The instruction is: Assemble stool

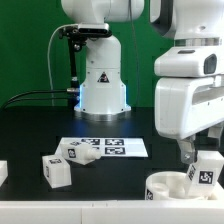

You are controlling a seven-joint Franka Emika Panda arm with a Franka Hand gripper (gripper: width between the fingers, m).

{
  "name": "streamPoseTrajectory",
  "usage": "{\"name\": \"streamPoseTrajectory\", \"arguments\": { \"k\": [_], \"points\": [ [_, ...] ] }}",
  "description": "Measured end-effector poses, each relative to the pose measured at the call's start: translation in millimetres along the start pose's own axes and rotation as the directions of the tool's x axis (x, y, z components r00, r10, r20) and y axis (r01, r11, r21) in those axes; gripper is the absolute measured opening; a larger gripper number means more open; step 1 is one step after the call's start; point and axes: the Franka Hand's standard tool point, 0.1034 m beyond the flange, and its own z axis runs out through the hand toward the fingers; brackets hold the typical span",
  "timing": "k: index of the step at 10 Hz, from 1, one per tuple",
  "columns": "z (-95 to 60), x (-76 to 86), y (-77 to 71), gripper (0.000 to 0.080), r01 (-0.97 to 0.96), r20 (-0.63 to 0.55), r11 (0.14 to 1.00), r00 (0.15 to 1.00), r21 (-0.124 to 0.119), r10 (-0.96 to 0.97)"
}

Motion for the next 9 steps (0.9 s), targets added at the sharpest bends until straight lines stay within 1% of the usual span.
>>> {"name": "streamPoseTrajectory", "arguments": {
  "k": [2,3,4,5,6,7,8,9],
  "points": [
    [-0.3,-2.7,1.8,0.0649,0.139,0.025,0.990,0.990,-0.008,-0.139],
    [-1.6,-3.0,-0.7,0.0649,0.260,0.075,0.966,0.963,0.006,-0.260],
    [-1.6,-3.2,3.0,0.0649,0.375,0.115,0.926,0.919,0.032,-0.376],
    [3.6,-2.4,5.9,0.0649,0.444,0.142,0.894,0.883,0.052,-0.447],
    [12.0,0.6,7.4,0.0649,0.516,0.166,0.854,0.838,0.069,-0.520],
    [17.9,5.6,7.4,0.0649,0.558,0.171,0.826,0.809,0.074,-0.562],
    [18.9,7.6,7.4,0.0649,0.582,0.170,0.809,0.792,0.078,-0.586],
    [18.9,8.1,6.9,0.0649,0.555,0.172,0.829,0.812,0.072,-0.558]
  ]
}}
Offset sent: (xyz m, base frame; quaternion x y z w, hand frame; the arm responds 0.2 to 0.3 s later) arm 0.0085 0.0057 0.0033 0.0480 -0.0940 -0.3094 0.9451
